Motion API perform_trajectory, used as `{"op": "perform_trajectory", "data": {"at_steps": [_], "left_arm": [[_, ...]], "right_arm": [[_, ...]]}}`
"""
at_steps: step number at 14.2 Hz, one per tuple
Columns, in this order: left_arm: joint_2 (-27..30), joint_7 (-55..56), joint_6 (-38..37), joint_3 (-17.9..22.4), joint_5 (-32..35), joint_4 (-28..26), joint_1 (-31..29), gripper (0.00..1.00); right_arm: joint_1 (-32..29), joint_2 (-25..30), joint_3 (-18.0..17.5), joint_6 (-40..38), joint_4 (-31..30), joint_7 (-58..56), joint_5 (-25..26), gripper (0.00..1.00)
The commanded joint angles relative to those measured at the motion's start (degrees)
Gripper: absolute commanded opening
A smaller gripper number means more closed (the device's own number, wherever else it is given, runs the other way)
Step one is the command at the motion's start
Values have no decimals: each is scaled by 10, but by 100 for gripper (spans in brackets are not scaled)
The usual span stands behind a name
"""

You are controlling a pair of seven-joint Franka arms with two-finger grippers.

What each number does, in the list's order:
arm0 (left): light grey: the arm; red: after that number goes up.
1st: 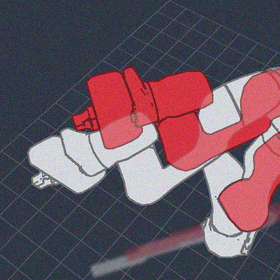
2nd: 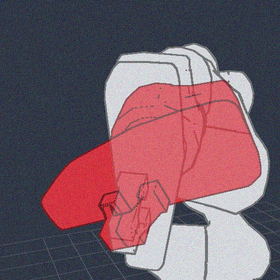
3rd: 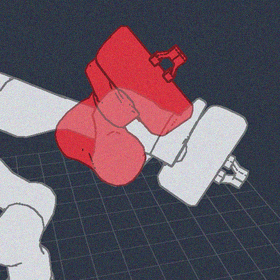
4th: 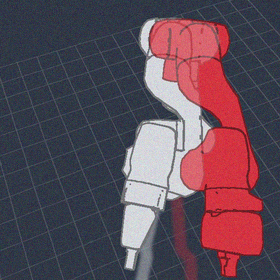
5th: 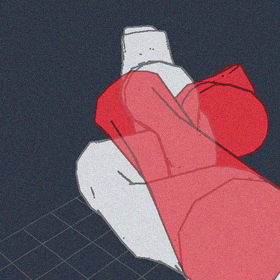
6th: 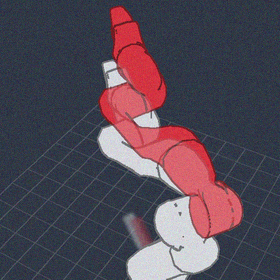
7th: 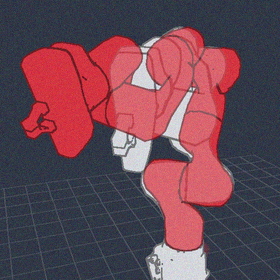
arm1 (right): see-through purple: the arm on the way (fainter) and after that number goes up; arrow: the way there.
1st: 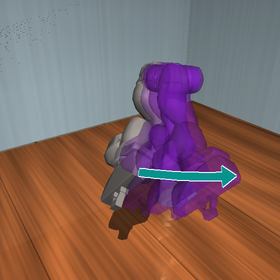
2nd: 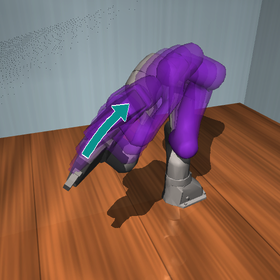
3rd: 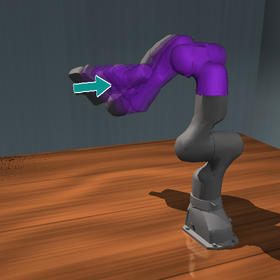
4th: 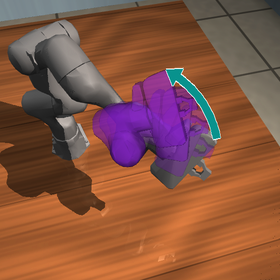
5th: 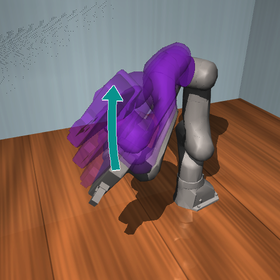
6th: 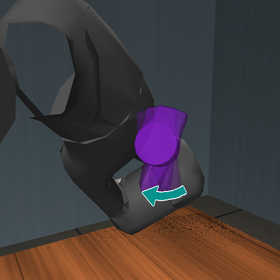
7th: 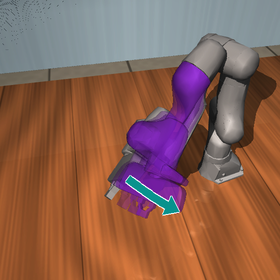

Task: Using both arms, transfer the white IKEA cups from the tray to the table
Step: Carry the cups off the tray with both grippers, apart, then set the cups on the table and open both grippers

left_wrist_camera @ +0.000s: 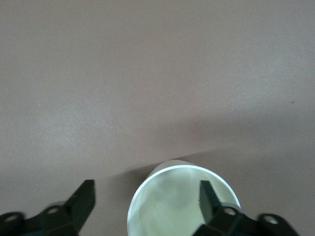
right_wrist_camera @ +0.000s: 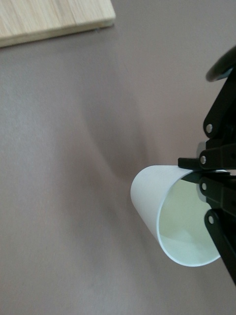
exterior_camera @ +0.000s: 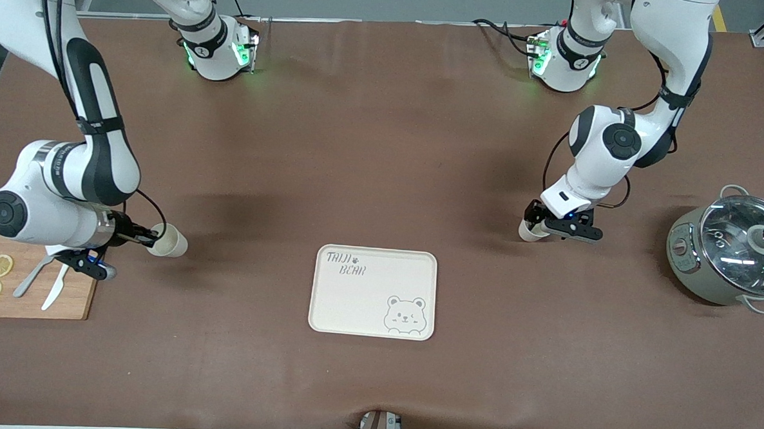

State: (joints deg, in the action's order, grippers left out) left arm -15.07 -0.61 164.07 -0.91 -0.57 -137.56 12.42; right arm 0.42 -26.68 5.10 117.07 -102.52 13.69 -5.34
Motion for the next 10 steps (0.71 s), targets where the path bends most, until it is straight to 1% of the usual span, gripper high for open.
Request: {"op": "perform_trajectory", "data": {"at_steps": [1, 2, 4, 6, 10], "left_arm": [[3, -10, 0, -3, -7, 14, -4, 100], [3, -9, -7, -3, -7, 22, -4, 100], [5, -8, -53, -3, -7, 53, -4, 100], [11, -5, -105, -3, -8, 83, -3, 100], [42, -4, -200, -3, -15, 124, -2, 100]], "right_arm": [[-23, 23, -11, 32, -44, -35, 10, 0], [-27, 23, -11, 58, -62, -48, 10, 0], [-50, 22, -11, 91, -80, -86, 10, 0], [-62, 18, -11, 95, -80, -108, 11, 0], [-80, 17, -11, 95, -83, -137, 10, 0]]}}
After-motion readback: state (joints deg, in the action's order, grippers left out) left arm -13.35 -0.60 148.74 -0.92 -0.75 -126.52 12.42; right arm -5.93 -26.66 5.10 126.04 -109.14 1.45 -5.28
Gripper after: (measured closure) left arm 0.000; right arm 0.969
